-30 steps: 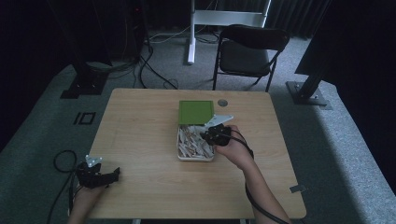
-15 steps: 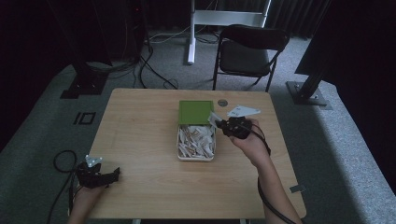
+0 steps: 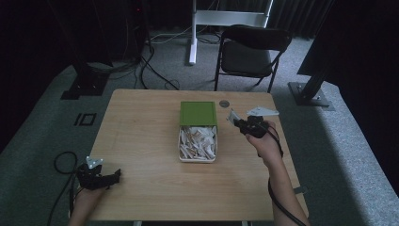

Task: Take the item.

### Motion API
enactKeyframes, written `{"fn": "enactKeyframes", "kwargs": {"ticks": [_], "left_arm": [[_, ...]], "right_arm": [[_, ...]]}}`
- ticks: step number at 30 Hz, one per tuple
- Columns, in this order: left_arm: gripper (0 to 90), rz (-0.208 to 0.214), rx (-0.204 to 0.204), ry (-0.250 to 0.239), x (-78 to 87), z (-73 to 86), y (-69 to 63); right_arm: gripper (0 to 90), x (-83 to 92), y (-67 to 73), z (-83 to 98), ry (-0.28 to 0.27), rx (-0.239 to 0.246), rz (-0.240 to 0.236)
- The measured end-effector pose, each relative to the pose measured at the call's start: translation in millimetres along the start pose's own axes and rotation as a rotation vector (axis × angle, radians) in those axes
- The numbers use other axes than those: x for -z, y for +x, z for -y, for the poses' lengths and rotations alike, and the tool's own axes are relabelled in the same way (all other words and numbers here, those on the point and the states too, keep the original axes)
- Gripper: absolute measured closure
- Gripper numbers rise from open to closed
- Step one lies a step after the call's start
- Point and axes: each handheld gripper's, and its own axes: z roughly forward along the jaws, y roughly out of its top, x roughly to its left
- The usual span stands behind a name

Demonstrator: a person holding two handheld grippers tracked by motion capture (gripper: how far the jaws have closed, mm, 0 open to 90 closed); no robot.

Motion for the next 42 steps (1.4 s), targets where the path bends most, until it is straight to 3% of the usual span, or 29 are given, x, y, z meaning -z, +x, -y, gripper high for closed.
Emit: {"fn": "enactKeyframes", "kwargs": {"ticks": [3, 6, 16, 20, 31, 40, 42], "left_arm": [[1.3, 0.000, 0.000, 0.000, 0.0, 0.0, 0.0], [1.3, 0.000, 0.000, 0.000, 0.0, 0.0, 0.0], [1.3, 0.000, 0.000, 0.000, 0.0, 0.0, 0.0], [1.3, 0.000, 0.001, -0.001, 0.0, 0.0, -0.1], [1.3, 0.000, 0.001, -0.001, 0.0, 0.0, -0.1], [1.3, 0.000, 0.001, -0.001, 0.0, 0.0, -0.1], [1.3, 0.000, 0.001, -0.001, 0.0, 0.0, -0.1]], "right_arm": [[85.9, -9.3, -6.7, 9.2, 0.005, -0.013, 0.005], [85.8, -24.0, -14.5, 20.6, 0.012, -0.057, 0.003], [85.8, -56.3, -21.1, 39.8, 0.080, -0.078, 0.016], [85.8, -69.7, -24.6, 45.6, 0.103, -0.110, 0.016], [85.8, -89.2, -35.2, 64.5, 0.154, -0.190, 0.024], [85.8, -93.9, -40.8, 69.3, 0.171, -0.220, 0.047], [85.7, -96.5, -42.8, 69.8, 0.183, -0.211, 0.076]]}}
